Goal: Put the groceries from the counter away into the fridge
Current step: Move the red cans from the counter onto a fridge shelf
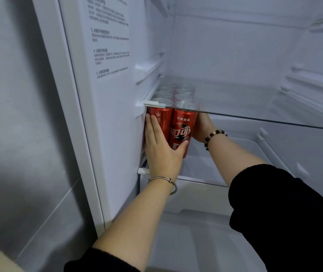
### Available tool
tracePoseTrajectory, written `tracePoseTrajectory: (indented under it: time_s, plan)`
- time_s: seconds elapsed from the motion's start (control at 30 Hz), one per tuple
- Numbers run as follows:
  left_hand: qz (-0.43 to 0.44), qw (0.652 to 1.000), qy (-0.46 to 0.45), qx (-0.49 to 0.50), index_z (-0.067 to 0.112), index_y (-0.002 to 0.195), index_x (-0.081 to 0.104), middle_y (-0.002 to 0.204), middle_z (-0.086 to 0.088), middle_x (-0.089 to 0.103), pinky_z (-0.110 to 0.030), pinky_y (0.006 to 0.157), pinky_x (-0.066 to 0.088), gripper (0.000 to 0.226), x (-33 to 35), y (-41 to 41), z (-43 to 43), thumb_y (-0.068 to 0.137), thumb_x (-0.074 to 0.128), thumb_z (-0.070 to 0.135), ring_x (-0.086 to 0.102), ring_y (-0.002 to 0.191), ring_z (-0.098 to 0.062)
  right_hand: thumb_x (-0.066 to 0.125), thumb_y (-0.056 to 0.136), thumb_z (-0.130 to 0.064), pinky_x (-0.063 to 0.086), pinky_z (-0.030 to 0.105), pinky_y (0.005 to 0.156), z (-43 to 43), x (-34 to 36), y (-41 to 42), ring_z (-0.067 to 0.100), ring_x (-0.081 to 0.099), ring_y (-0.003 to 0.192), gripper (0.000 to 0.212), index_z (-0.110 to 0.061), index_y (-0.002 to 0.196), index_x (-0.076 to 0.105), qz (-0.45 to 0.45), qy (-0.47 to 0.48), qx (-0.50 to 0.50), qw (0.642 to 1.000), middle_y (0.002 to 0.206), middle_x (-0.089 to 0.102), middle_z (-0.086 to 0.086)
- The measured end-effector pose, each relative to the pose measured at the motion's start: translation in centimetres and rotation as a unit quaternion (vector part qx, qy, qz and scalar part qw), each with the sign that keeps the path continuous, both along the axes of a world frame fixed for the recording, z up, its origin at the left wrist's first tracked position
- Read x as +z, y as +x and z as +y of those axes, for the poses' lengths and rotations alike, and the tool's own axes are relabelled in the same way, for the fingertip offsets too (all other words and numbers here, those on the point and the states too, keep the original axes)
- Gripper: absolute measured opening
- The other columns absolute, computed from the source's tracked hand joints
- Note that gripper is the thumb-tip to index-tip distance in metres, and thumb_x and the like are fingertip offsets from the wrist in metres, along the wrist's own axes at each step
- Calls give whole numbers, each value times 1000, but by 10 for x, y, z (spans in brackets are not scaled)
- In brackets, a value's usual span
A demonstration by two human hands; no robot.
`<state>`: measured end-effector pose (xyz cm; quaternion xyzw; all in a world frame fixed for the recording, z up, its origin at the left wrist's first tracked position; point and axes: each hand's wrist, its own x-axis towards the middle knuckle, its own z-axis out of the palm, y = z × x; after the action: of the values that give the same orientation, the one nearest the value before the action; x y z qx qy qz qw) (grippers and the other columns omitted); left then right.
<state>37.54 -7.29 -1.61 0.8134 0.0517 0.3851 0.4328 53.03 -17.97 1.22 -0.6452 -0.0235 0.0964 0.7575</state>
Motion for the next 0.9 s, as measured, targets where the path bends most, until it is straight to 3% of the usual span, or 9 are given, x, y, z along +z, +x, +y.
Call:
tracePoseTrajectory:
  time_s: [0.13, 0.27, 0.37, 0.6, 0.77, 0.83, 0.9]
  plan:
    - [0, 1000, 2, 2, 15, 150, -3, 159, 0, -1, -22, 111, 7, 110, -1, -1, 0, 76, 73, 44, 3, 145, -13, 55, 75, -62, 34, 50, 107, -3, -9, -6, 28, 48, 127, 67, -20, 127, 58, -12, -14, 1, 1000, 131, 58, 7]
    - [0, 1000, 8, 6, 12, 150, 0, 159, -3, 1, -22, 111, 8, 110, -1, -1, 1, 75, 74, 42, 6, 145, -16, 32, 91, -62, 25, 48, 114, -3, -15, -41, 22, 37, 135, 70, -14, 141, 40, 23, 21, -22, 999, 145, 42, 7]
    - [5, 1000, 24, 8, 11, 150, 0, 159, -4, 1, -26, 112, 11, 109, -2, -1, 2, 75, 74, 42, 7, 145, -18, 27, 98, -53, 21, 44, 116, -7, -16, -71, 22, 29, 140, 65, -11, 147, 29, 33, 23, -33, 999, 153, 29, 8]
    - [-24, 994, 110, 12, 2, 148, 6, 157, -16, 4, -35, 116, 10, 104, -6, -8, 5, 77, 74, 34, 7, 145, -28, 26, 101, -45, 27, 38, 111, -28, -17, -138, 19, 32, 138, 56, -11, 146, 29, -46, -60, -105, 992, 152, 31, 6]
    - [-89, 972, 205, -70, 4, 147, 13, 156, -18, 11, -42, 118, 13, 80, -28, -28, -11, 87, 59, 27, 8, 144, -28, 33, 101, -37, 34, 26, 102, -52, -28, -182, 9, 44, 121, 41, -16, 134, 46, -152, -184, -219, 946, 125, 49, -6]
    - [-107, 956, 244, -120, 7, 146, 15, 154, -20, 16, -46, 116, 17, 71, -39, -36, -24, 88, 52, 27, 10, 144, -29, 34, 102, -31, 31, 18, 97, -62, -32, -203, 6, 43, 119, 38, -14, 134, 46, -193, -225, -257, 920, 128, 49, -5]
    - [-115, 943, 267, -163, 8, 144, 20, 152, -22, 20, -49, 115, 20, 66, -50, -44, -39, 88, 48, 27, 12, 143, -30, 35, 102, -28, 30, 22, 106, -73, -39, -222, 10, 38, 129, 39, -12, 137, 44, -214, -249, -289, 899, 140, 44, -1]
